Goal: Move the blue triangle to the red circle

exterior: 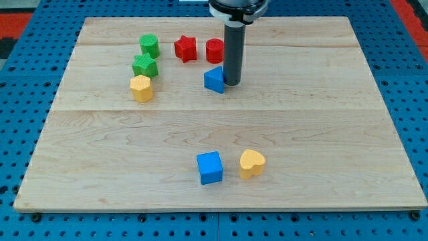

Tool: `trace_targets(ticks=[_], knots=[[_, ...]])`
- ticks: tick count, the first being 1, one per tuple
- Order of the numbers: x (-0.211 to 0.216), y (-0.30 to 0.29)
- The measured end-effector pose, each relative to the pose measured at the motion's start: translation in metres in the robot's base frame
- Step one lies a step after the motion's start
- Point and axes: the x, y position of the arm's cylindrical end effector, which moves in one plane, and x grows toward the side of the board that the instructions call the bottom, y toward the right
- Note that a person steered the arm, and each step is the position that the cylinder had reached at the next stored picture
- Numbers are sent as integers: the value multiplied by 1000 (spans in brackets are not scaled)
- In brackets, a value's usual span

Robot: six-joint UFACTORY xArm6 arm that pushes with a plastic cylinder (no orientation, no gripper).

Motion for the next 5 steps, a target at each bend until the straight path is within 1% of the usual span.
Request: trace_targets(ticks=[1,2,3,4,5], knots=[[37,0],[51,-10],[22,-14],[-8,-4],[-16,-3]])
